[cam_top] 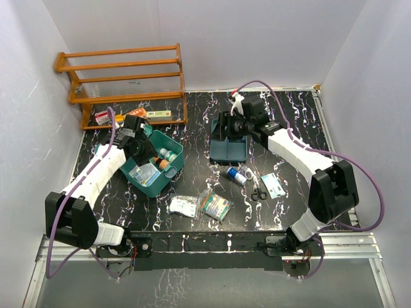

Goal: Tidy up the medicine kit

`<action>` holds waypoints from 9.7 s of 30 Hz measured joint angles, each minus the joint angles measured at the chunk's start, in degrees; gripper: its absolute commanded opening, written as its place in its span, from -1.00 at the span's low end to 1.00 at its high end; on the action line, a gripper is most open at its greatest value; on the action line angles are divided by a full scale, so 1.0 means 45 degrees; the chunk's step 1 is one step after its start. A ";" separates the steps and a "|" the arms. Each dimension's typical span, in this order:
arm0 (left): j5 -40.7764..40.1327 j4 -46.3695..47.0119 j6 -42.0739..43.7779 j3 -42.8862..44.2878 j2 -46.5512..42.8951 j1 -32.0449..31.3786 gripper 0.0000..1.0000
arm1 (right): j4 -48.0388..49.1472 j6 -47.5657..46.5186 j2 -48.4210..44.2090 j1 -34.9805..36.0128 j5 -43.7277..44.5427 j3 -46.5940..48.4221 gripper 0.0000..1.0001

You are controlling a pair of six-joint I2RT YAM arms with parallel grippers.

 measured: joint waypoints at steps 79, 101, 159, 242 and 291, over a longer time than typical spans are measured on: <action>0.7009 0.3444 0.2769 -0.1875 -0.6960 -0.0039 0.67 | 0.0923 0.6834 -0.7271 0.4731 0.7368 -0.7111 -1.00; 1.0316 0.6829 0.0554 -0.3361 -0.6460 -0.0063 -0.13 | 0.4847 0.6237 -0.6169 0.4731 0.3662 -0.5615 -1.00; 0.4284 -0.1088 1.0831 0.1001 -0.1452 0.0170 -1.00 | -0.0457 0.2084 -0.1341 0.2812 0.7694 -0.3929 -0.20; 0.1375 0.0597 0.6538 -0.2001 0.0296 0.0826 -0.35 | 0.0539 0.0792 -0.0699 0.4527 0.5153 -0.3580 0.07; 0.0743 0.0962 0.5149 0.0068 -0.4940 0.0826 0.01 | 0.1239 0.0685 0.0685 0.7810 0.7184 -0.4668 -0.35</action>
